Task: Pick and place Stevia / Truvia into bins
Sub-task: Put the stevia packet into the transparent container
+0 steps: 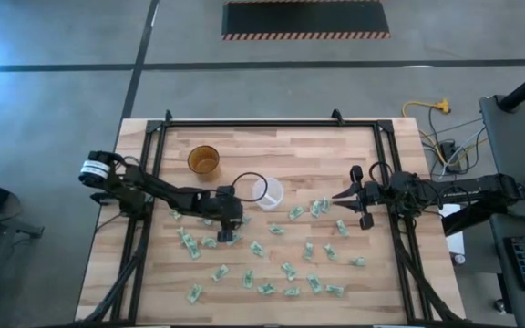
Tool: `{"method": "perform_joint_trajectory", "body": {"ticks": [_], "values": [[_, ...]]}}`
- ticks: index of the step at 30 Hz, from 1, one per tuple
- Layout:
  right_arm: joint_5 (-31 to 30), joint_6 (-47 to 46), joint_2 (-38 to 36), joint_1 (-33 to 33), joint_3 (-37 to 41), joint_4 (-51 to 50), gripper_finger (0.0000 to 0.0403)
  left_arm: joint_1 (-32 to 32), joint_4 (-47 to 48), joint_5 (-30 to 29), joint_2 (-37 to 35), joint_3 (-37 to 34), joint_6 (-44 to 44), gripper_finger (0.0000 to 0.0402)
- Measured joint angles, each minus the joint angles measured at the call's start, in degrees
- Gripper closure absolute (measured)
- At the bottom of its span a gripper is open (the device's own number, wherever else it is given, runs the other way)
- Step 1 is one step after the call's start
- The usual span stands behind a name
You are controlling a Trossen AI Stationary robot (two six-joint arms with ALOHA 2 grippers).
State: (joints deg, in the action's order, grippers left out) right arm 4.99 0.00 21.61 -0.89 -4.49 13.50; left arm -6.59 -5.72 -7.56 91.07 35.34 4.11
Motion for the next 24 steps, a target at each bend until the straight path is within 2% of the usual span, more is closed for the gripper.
{"method": "perform_joint_trajectory", "body": {"ticks": [3,12,19,24], "values": [[0.0,0.0,0.0,0.0,0.0,0.0,0.0344,0.0,0.3,-0.5,-0.5,0.0,0.0,0.0276],[0.0,0.0,0.0,0.0,0.0,0.0,0.0344,0.1,0.7,-0.5,-0.7,0.0,-0.4,0.0394],[0.0,-0.4,0.0,0.0,0.0,0.0,0.0344,0.1,3.0,-1.3,-2.1,0.4,-0.1,0.0398],[0.0,-1.6,0.0,0.0,0.0,-0.2,0.0344,0.0,5.5,-7.7,-6.0,1.0,0.1,0.0399]]}}
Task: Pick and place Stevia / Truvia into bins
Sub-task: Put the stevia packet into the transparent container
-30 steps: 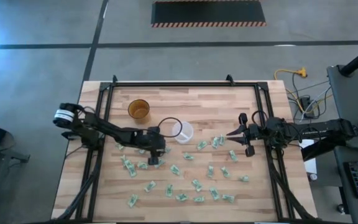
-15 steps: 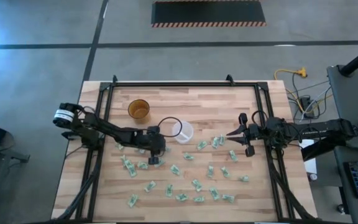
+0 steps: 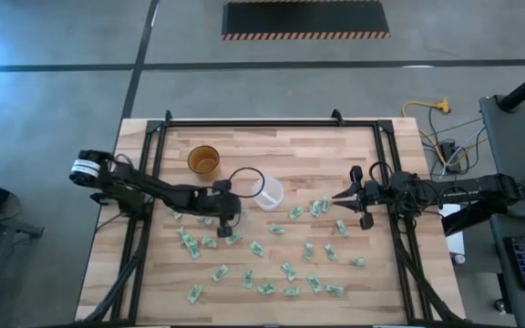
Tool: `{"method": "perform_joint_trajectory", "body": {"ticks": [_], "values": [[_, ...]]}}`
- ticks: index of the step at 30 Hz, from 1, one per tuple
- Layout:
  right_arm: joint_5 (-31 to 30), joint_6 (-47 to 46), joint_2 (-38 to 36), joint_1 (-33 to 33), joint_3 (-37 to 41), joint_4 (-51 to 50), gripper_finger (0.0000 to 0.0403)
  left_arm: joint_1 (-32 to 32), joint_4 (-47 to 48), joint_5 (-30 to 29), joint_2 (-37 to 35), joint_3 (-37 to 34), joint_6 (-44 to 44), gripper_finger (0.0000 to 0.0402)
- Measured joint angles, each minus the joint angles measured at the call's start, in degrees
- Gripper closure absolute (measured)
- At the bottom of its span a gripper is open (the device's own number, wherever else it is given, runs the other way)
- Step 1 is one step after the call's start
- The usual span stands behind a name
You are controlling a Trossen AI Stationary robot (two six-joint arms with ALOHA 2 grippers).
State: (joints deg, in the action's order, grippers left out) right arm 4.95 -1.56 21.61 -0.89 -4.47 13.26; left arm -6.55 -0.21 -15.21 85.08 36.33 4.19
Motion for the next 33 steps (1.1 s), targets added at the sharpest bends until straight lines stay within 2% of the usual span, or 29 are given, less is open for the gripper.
{"method": "perform_joint_trajectory", "body": {"ticks": [6,10,14,20,24,30,33], "values": [[0.0,-2.5,0.5,0.0,0.0,-1.0,0.0344,-0.3,-0.3,-9.2,-5.8,0.1,-0.1,0.0399],[-0.1,-3.0,1.6,0.0,0.0,-1.0,0.0344,-0.7,-1.4,-12.9,-8.8,0.2,-1.3,0.0399],[-0.2,-3.0,2.8,0.0,0.0,-1.0,0.0344,-0.7,-7.1,-13.1,-8.7,0.1,-5.8,0.0399],[-0.6,-3.0,3.7,0.0,0.0,-0.8,0.0344,-0.2,-20.6,-10.4,-1.8,0.2,-15.1,0.0400],[-0.6,-2.8,3.7,0.0,0.0,-0.7,0.0344,0.7,-21.5,-10.2,1.5,2.2,-16.6,0.0400],[-0.6,-2.8,3.7,0.0,0.0,-0.6,0.0344,1.5,-21.5,-10.1,2.6,4.8,-16.7,0.0400],[-0.6,-2.8,3.7,0.0,0.0,-0.6,0.0344,2.1,-20.1,-7.4,3.0,6.1,-16.7,0.0400]]}}
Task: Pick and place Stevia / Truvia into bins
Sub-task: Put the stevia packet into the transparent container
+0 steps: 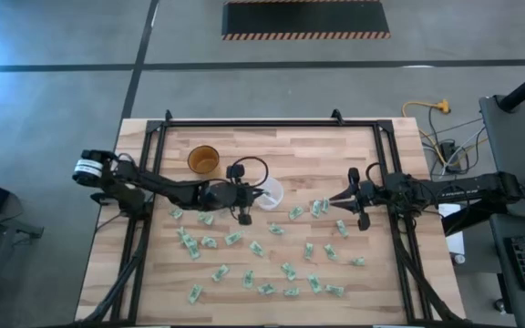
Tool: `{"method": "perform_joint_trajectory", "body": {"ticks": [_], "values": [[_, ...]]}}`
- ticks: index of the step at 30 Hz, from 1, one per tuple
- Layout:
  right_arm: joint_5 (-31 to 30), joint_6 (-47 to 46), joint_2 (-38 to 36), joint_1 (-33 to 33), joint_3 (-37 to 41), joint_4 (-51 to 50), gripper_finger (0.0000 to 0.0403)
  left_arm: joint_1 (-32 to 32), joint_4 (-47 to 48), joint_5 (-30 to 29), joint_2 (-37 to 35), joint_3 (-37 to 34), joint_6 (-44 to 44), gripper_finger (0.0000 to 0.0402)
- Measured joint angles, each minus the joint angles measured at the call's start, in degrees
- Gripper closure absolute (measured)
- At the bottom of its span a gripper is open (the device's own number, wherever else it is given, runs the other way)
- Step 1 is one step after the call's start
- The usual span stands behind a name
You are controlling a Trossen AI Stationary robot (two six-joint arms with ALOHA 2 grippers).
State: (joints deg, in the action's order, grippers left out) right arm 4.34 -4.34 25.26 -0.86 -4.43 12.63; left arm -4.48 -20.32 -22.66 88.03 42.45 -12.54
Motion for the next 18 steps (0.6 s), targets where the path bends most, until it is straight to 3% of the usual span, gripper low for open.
{"method": "perform_joint_trajectory", "body": {"ticks": [4,14,18], "values": [[0.0,0.0,0.0,0.0,0.0,0.0,0.0344,0.7,3.0,3.5,0.3,0.9,0.0,0.0387],[0.2,-0.5,0.1,0.0,0.0,-0.4,0.0344,0.8,3.4,1.2,0.2,0.9,0.0,0.0277],[1.3,-0.4,2.5,-0.4,0.0,-0.4,0.0344,0.2,3.9,0.9,-2.0,0.9,0.2,0.0250]]}}
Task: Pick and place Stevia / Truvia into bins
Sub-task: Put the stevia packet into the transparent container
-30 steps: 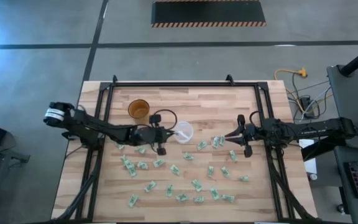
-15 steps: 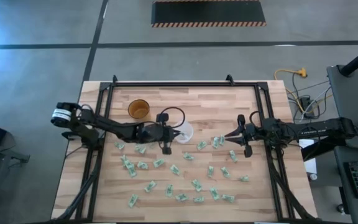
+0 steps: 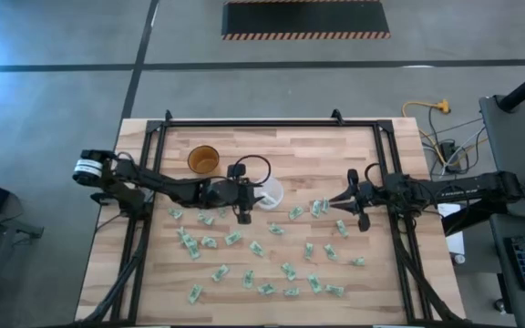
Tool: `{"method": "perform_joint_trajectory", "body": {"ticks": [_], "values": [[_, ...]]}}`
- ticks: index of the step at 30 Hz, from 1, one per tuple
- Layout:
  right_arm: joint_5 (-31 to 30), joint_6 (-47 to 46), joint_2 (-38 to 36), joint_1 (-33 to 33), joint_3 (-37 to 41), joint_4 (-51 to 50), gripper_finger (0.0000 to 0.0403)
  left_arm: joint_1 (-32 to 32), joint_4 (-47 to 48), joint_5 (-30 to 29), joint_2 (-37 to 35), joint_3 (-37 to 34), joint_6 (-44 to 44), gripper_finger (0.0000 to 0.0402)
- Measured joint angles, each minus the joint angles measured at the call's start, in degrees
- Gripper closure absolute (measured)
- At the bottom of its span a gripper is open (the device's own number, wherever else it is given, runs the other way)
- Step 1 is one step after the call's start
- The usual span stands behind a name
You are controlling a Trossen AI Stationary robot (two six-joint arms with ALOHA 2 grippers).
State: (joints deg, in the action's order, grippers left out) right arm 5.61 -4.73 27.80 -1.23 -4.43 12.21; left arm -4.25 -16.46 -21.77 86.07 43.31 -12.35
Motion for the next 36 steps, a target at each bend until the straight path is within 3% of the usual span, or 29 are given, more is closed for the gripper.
{"method": "perform_joint_trajectory", "body": {"ticks": [5,12,15,19,25,36], "values": [[0.1,3.2,8.5,-1.6,-1.1,0.2,0.0344,-3.7,3.4,0.0,-5.3,-0.5,1.6,0.0244],[0.4,8.9,24.8,-2.6,-11.8,-5.3,0.0344,-12.1,11.8,0.0,-13.0,-2.4,8.2,0.0244],[-2.1,9.8,31.6,-2.6,-16.9,-12.4,0.0344,-15.9,12.1,-1.8,-14.5,-3.8,10.4,0.0244],[-4.4,12.9,41.1,-2.5,-20.8,-12.8,0.0344,-19.5,12.4,-6.5,-15.9,-5.5,12.2,0.0244],[-4.4,17.6,51.1,-2.5,-24.9,-8.5,0.0338,-21.0,12.5,-8.8,-17.3,-6.3,13.7,0.0244],[-7.3,18.7,61.5,-1.8,-29.9,-8.4,0.0262,-21.1,12.7,-9.0,-17.1,-6.2,13.6,0.0244]]}}
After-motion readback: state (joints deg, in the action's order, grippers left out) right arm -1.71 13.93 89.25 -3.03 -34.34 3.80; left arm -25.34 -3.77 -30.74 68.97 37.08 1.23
